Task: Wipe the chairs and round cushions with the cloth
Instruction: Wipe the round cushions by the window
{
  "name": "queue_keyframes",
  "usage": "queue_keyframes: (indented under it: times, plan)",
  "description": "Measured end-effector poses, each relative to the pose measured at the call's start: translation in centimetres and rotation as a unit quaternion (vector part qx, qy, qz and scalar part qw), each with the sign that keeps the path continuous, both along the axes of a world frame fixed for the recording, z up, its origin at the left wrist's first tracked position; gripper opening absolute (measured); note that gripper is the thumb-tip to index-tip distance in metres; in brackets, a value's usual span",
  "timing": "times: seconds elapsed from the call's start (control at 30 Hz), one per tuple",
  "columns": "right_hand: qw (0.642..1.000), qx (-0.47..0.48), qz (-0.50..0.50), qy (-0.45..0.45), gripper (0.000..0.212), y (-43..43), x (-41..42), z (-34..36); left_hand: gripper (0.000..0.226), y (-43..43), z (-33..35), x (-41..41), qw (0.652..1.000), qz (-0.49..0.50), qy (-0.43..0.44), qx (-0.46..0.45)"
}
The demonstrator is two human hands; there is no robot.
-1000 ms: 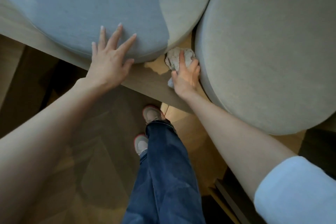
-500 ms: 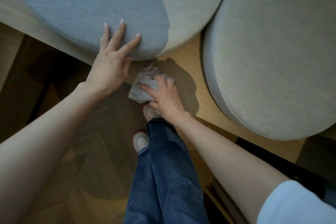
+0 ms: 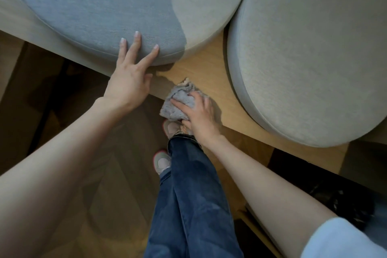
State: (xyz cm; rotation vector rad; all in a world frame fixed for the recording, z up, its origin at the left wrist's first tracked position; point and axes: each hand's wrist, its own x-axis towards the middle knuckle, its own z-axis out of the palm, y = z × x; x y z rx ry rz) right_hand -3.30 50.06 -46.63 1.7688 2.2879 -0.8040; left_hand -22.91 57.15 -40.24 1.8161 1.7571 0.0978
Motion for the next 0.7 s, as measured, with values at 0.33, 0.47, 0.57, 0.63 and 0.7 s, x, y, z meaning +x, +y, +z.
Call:
queue_keyframes:
  times: [0.33, 0.47, 0.57, 0.63, 0.7]
  plan:
    - [0.994, -0.02, -0.109, -0.004, 0.072, -7.4, 13.9, 1.3, 0.067, -0.6, 0.2, 0.8, 0.999, -0.005, 0.036, 0.001]
    - [0.993, -0.009, -0.116, 0.035, 0.068, -4.6, 10.5, 0.8, 0.069, -0.7, -0.2, 0.3, 0.999, -0.005, 0.044, 0.03]
    - [0.984, 0.024, -0.158, 0.073, 0.063, 1.3, 5.9, -0.1, 0.075, -0.6, -0.7, -1.1, 0.996, -0.036, 0.055, 0.068]
    - [0.975, 0.056, -0.21, 0.049, 0.061, 5.6, 3.1, -0.7, 0.08, -0.5, -1.3, -2.1, 0.991, -0.069, 0.068, 0.096]
    - [0.958, 0.068, -0.279, 0.006, 0.061, 8.0, 0.7, -1.2, 0.083, -0.6, -1.8, -3.2, 0.987, -0.085, 0.085, 0.11]
